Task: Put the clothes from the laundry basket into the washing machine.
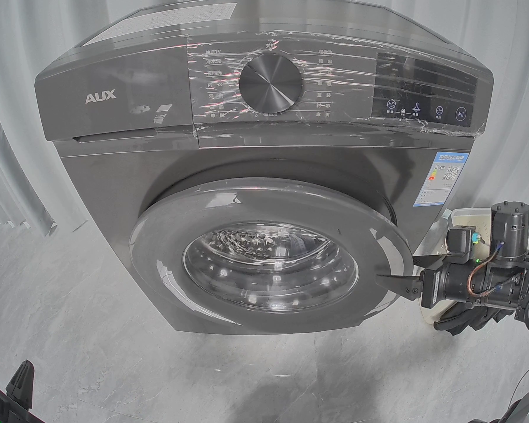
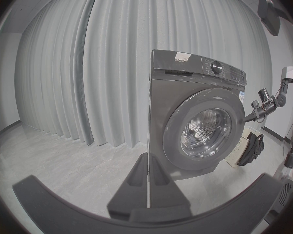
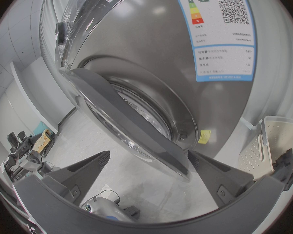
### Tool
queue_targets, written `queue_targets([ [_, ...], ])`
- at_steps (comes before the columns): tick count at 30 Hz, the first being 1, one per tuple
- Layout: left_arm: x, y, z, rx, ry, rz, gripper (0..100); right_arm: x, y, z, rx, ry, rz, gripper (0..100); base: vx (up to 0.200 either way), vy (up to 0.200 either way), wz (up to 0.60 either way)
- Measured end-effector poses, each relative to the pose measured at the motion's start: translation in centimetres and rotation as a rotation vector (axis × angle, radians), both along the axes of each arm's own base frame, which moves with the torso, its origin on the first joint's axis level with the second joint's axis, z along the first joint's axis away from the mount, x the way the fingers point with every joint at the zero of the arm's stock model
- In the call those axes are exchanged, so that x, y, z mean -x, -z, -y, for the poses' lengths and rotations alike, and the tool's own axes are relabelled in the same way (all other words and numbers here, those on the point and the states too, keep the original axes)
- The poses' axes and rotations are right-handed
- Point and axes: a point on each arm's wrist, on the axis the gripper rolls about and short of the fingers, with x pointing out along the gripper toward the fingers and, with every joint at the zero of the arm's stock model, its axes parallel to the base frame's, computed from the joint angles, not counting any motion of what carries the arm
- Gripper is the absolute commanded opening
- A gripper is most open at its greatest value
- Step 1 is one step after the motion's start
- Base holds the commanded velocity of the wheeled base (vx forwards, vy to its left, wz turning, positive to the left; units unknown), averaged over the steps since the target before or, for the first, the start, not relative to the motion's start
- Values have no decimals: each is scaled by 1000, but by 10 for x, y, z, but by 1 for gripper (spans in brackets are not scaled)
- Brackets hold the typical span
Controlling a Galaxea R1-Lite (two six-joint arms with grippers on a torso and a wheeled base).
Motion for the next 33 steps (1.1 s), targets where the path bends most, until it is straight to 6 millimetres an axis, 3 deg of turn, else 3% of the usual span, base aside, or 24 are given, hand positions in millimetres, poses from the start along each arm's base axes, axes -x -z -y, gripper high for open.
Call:
queue_targets([
  [7, 0, 0, 0, 0, 0, 0, 0, 14, 0, 6, 2, -3, 7, 100, 0, 0, 0],
  [14, 0, 0, 0, 0, 0, 0, 0, 16, -2, 0, -2, -28, 16, 100, -171, 0, 0],
  [24, 0, 0, 0, 0, 0, 0, 0, 22, 12, -8, 17, -72, -41, 100, 0, 0, 0],
  [33, 0, 0, 0, -1, 0, 0, 0, 27, 8, -6, 12, -73, -19, 100, -67, 0, 0],
])
